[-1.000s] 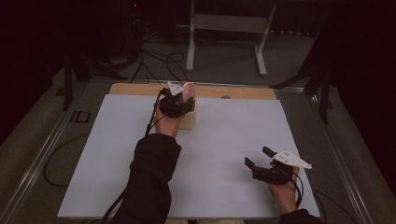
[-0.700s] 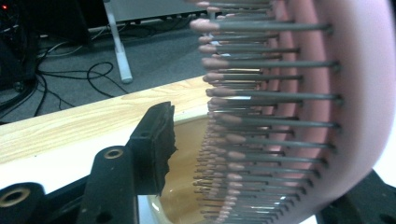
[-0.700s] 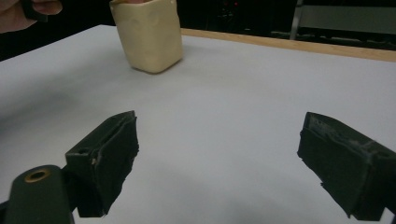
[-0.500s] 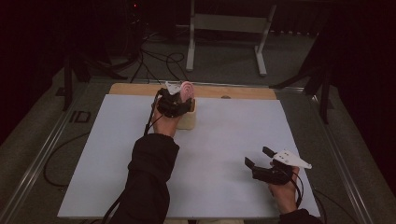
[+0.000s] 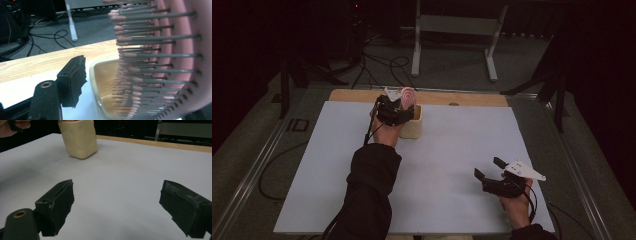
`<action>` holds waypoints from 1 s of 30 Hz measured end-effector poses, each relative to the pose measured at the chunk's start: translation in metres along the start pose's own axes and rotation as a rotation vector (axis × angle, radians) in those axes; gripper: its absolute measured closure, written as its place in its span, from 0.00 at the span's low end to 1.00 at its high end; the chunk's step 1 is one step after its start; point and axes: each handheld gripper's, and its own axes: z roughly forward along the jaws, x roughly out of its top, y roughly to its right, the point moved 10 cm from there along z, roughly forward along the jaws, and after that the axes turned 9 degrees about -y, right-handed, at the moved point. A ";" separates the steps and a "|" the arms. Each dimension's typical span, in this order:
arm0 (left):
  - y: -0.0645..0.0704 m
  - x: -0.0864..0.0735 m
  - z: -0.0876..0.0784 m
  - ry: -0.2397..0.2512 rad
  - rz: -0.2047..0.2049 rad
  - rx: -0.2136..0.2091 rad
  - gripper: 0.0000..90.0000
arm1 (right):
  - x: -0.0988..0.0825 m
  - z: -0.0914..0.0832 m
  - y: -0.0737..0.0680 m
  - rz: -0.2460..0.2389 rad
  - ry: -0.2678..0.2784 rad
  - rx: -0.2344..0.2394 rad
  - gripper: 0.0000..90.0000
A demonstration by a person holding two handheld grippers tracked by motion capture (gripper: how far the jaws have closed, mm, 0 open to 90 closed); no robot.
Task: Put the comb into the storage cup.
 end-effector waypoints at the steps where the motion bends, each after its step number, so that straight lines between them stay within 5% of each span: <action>1: -0.001 -0.001 0.000 -0.002 -0.002 0.004 0.34 | 0.000 0.000 0.000 -0.001 0.002 0.001 0.13; 18: -0.017 -0.005 -0.003 -0.001 -0.035 0.059 0.17 | 0.000 0.000 0.000 -0.001 0.001 0.001 0.13; 30: -0.020 -0.012 -0.010 -0.001 -0.078 0.026 0.05 | 0.000 0.001 -0.001 -0.003 -0.002 0.004 0.13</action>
